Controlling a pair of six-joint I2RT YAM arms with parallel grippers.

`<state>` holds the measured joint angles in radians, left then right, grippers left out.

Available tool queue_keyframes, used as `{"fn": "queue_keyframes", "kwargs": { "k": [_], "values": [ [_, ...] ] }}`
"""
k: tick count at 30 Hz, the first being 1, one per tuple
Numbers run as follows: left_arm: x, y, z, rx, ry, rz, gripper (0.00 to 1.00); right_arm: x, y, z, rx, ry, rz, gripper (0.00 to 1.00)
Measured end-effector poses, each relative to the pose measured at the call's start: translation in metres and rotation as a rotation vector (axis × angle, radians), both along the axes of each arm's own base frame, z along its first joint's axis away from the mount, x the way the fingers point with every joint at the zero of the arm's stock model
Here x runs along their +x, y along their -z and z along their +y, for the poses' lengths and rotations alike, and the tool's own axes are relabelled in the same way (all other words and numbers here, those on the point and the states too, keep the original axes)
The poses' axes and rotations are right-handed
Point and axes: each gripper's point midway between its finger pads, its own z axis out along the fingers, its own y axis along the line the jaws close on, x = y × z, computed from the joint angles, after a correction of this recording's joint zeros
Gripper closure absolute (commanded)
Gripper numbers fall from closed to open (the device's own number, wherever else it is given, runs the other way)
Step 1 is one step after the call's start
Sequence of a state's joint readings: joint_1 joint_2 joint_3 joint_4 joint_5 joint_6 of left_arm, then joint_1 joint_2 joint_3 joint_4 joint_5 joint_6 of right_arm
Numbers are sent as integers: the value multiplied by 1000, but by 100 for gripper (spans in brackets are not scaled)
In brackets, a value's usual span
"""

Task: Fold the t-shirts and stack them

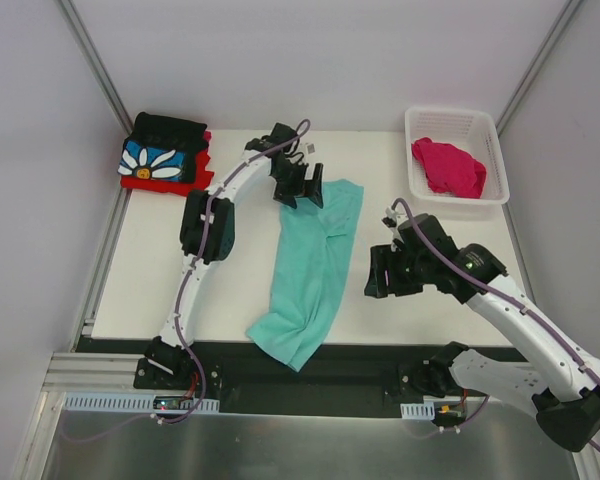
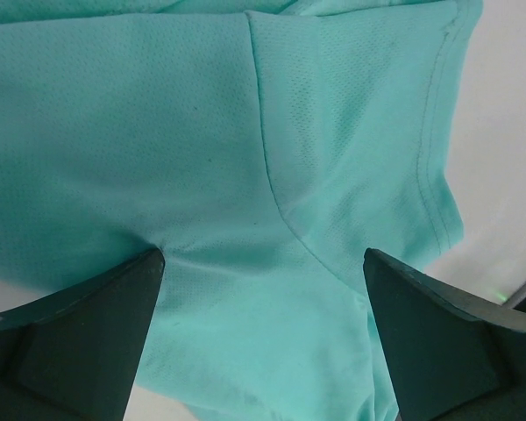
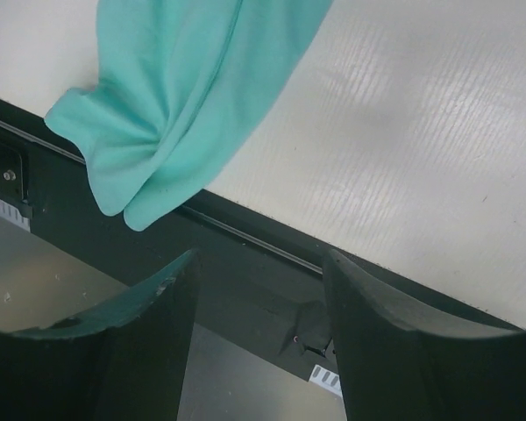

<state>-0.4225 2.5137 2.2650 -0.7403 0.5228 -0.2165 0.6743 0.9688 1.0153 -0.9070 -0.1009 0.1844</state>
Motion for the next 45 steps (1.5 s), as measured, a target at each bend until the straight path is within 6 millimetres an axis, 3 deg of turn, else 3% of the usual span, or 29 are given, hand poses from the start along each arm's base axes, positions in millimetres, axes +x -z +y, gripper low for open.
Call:
{"fn": "queue_keyframes", "kwargs": {
  "k": [6,12,19,25,29,34,36,40,45],
  "values": [
    [48,-2,54,25,-130,-50,1,-9,2,8,26,-39,25,40],
    [82,-1,100,38,-230,-88,1,-28,33,27,4,-125,111,41],
    [85,0,107,53,-246,-93,1,-34,55,68,-21,-245,156,41],
    [85,-1,107,54,-246,-94,1,-26,48,115,18,-324,126,41],
    [73,-2,114,86,-257,-77,1,-18,38,125,45,-331,86,41],
    [31,-15,132,152,-278,-17,1,-9,34,122,55,-305,68,41],
    [18,-32,141,167,-292,-17,1,-3,30,120,67,-287,55,41],
    [15,-78,152,155,-328,-97,1,4,26,116,81,-268,37,41],
    [-13,-124,162,109,-388,-129,1,10,41,108,70,-235,54,41]
  ]
}}
